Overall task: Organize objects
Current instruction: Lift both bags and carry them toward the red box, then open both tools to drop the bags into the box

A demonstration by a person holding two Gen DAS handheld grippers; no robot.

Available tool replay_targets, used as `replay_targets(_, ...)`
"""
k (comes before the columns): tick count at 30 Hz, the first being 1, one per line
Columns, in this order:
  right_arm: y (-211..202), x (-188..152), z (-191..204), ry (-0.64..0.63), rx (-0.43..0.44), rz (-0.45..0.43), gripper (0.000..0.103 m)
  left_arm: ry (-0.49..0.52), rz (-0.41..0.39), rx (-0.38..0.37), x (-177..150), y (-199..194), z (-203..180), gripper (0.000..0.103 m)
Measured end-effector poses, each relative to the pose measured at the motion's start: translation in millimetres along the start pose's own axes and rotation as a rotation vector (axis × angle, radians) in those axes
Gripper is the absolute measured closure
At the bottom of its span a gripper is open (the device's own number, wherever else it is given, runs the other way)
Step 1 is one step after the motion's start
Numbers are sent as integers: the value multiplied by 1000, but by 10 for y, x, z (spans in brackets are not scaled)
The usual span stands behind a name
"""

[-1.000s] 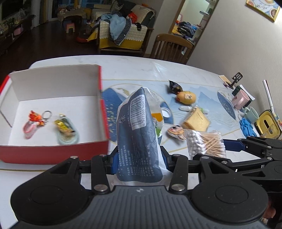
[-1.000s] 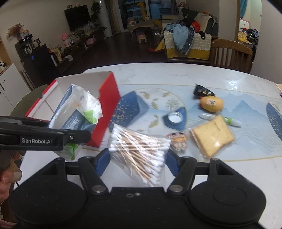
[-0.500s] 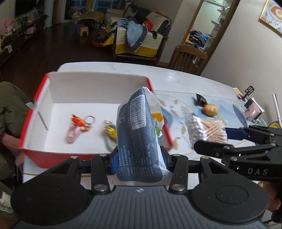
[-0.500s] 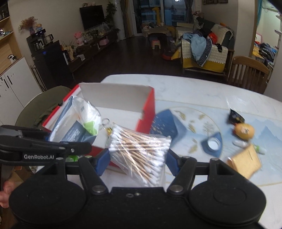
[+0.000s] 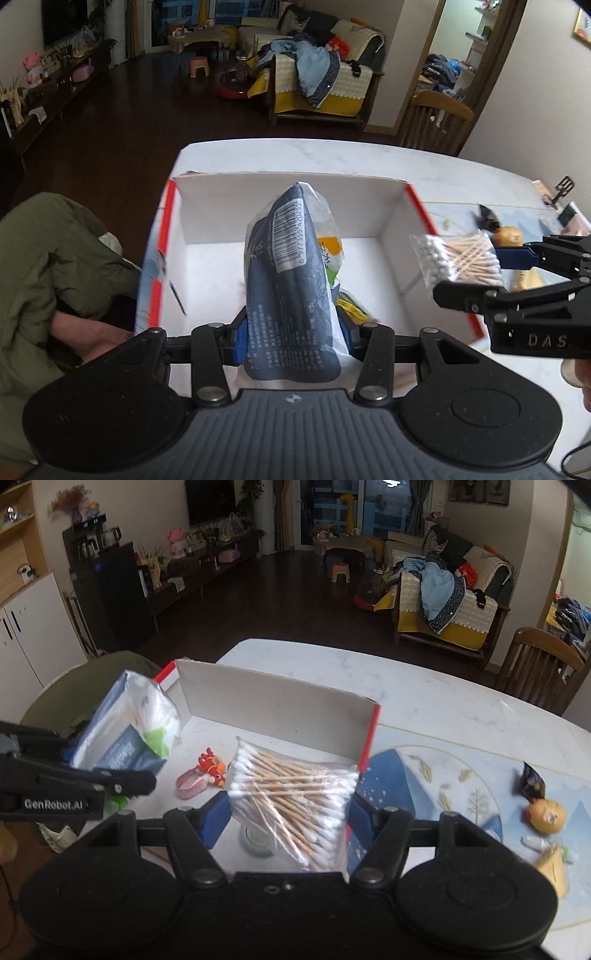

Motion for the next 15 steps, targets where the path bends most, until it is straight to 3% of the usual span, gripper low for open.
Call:
replay_targets(7,430,134,94,-50,-7,57,36,76,8,74,271,392,39,59)
replay_targets(15,858,142,189,-126,-35,126,36,104,61,111,399,890,-89,59)
Point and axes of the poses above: each gripper's, at about its wrist camera, not at the fingertips, and y roughly the way its jaws point, z to its left, x to its top, the point moved 5 cm from there along y, roughly the way its jaws point, and after that the axes turned 15 degrees about -y, right-handed, at the moved point
